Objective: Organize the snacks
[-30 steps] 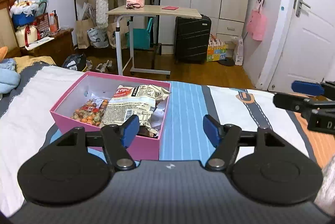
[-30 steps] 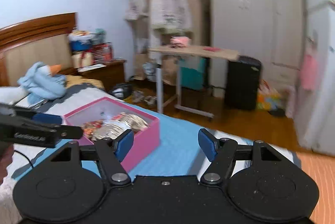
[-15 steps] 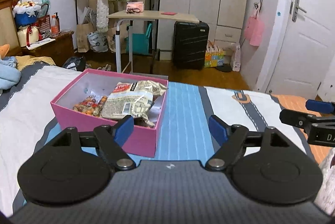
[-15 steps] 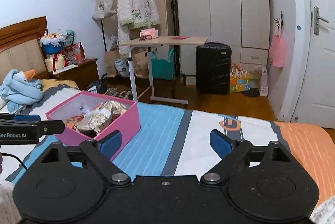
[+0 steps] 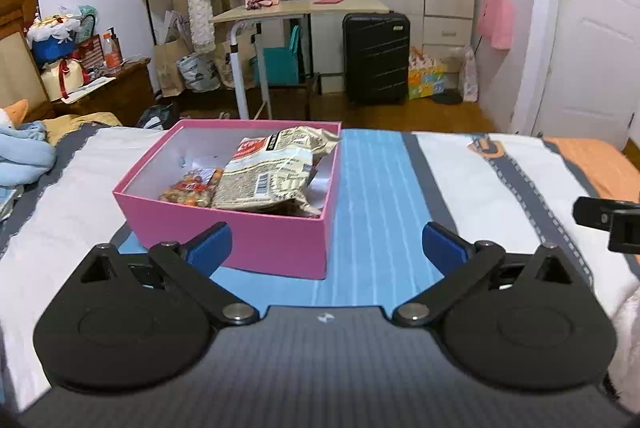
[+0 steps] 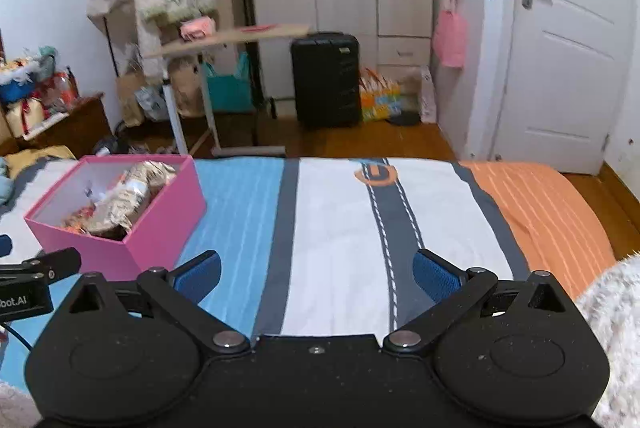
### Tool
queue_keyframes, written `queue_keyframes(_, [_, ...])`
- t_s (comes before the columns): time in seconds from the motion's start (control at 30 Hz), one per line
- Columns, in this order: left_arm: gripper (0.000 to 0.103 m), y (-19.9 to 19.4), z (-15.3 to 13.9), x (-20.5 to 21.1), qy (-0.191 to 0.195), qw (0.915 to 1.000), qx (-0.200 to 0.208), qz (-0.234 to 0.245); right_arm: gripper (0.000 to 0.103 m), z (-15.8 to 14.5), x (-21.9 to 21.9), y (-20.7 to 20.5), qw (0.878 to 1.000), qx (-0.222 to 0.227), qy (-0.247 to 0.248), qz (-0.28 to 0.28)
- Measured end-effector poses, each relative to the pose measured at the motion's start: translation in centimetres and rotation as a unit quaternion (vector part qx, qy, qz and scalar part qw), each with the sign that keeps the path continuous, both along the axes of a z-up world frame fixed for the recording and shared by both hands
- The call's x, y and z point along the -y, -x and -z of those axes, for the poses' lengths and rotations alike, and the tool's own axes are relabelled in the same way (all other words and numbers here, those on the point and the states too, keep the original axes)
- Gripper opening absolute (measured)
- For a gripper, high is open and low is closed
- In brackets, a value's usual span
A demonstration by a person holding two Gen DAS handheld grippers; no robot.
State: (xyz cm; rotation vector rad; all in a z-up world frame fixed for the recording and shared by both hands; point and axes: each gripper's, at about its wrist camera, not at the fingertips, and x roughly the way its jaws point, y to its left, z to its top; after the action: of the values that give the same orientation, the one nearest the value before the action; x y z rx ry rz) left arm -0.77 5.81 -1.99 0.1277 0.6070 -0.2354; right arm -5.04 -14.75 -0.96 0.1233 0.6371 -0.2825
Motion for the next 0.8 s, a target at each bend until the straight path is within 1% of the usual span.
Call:
queue_keyframes(0.1, [0.103, -0.2, -0.1, 0.0, -0.003, 0.9999, -0.011, -0.003, 0.103, -0.1, -0.7, 0.5, 1.0, -0.002, 0.029, 0.007])
queue_keyframes(0.2, [0.103, -0.2, -0.2, -0.2, 0.007, 0.9998, -0.019, 0.0, 0.103, -0.5, -1.4, 0.9, 0.999, -0.005, 0.049, 0.004])
queue_keyframes(0.27, [0.103, -0.1, -0.3, -0.2, 0.006, 0.9998, -0.017, -0.002, 0.103, -0.7, -1.6, 1.0, 0.999, -0.007, 0.046, 0.0])
queue_keyframes(0.43, [0.103, -0.2, 0.1, -0.1, -0.02, 0.9995, -0.015, -0.02, 0.103, -1.0, -1.8, 1.3, 0.999, -0.008, 0.042, 0.001])
queue_keyframes(0.67, [0.103, -0.4, 0.1, -0.3, -0.02, 0.9995, -0.016, -0.021, 0.103, -0.7, -1.6, 1.0, 0.999, -0.025, 0.036, 0.004])
queue_keyframes(0.8, [0.103, -0.4, 0.3, 0.0, -0.02, 0.9996, -0.016, -0.012, 0.103, -0.5, -1.5, 1.0, 0.999, -0.028, 0.034, 0.007])
